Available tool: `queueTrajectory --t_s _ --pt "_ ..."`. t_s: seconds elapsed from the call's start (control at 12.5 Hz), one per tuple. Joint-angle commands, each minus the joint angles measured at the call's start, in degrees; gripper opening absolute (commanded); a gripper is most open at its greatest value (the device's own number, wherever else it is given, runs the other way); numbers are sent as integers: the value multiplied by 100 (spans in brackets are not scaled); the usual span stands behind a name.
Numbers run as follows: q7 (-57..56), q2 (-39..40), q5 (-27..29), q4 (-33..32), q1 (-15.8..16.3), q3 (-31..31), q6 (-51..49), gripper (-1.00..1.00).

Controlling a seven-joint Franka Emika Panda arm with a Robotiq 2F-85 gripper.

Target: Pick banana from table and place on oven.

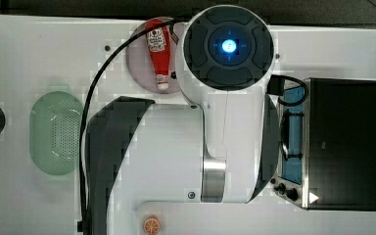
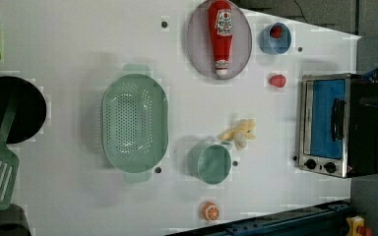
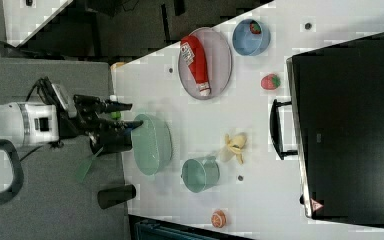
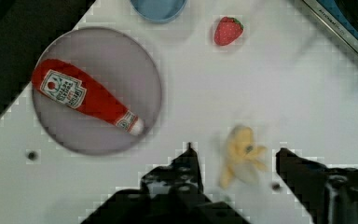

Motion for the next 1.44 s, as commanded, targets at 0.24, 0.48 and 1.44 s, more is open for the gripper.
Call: queueTrajectory --t_s 0.24,0.48,1.44 --pt "-134 -2674 40 -1606 -85 50 -948 100" --pt "-134 -2524 40 -1649 -84 75 -930 100" --pt "-132 39 40 -2690 -77 156 2236 100"
